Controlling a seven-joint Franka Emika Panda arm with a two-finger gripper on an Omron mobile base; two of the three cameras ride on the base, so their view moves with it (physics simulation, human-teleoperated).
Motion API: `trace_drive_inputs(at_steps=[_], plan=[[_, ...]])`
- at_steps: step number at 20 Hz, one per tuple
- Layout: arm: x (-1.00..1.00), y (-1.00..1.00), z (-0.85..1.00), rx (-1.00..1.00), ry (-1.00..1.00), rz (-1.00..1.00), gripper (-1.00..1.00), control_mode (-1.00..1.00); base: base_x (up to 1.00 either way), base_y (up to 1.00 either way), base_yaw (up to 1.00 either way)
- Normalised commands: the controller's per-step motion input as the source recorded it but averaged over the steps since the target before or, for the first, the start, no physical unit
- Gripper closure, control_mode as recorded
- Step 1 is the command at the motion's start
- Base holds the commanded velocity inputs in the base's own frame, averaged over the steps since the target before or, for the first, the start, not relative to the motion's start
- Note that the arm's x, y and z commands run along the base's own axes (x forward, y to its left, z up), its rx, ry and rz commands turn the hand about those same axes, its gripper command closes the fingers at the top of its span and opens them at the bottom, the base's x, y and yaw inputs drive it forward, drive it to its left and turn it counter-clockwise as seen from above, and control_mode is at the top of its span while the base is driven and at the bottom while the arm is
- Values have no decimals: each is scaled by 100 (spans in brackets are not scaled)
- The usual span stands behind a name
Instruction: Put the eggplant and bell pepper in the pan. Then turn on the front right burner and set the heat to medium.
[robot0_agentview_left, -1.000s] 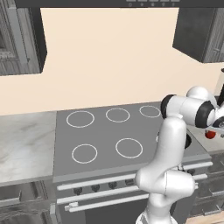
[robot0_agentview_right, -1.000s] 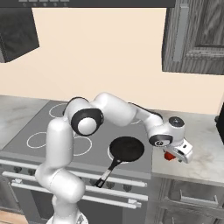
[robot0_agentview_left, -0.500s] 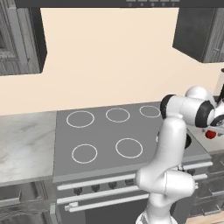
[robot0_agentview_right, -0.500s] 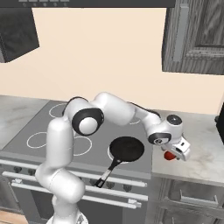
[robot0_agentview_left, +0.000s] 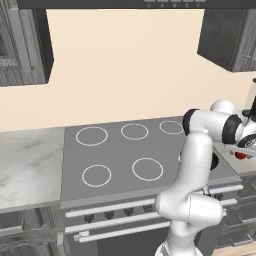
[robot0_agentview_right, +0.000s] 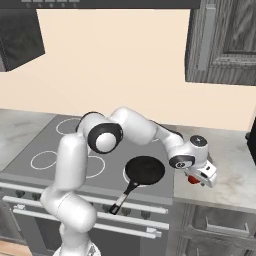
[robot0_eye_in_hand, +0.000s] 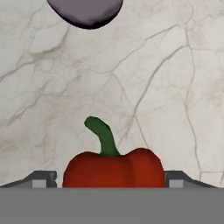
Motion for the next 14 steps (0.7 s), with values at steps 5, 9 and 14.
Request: trace_drive_inputs(at_steps=[5,9,14], plan=[[0,0,0,0,0,0,-100,-100,0,0,0],[0,0,0,0,0,0,100,-100,0,0,0],[-17,7,0,1,-2,0,100,-100,0,0,0]])
